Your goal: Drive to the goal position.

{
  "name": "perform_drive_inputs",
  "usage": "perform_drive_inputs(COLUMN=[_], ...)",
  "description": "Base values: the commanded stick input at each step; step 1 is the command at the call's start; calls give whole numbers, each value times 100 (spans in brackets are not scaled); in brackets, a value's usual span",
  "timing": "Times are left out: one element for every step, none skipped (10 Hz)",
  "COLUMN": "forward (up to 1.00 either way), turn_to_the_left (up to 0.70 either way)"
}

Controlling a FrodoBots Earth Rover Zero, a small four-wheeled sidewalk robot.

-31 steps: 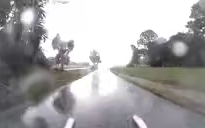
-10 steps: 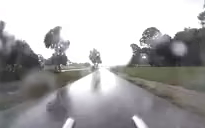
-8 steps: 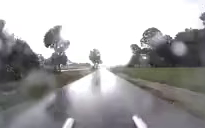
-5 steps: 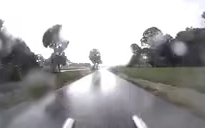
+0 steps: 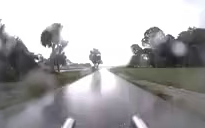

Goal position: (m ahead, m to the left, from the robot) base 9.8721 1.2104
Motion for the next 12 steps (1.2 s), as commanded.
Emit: perform_drive_inputs(forward=[100,100,100,100,100,100,100,100,100,100,100,100], turn_to_the_left=[0,0,0,0,0,0,0,0,0,0,0,0])
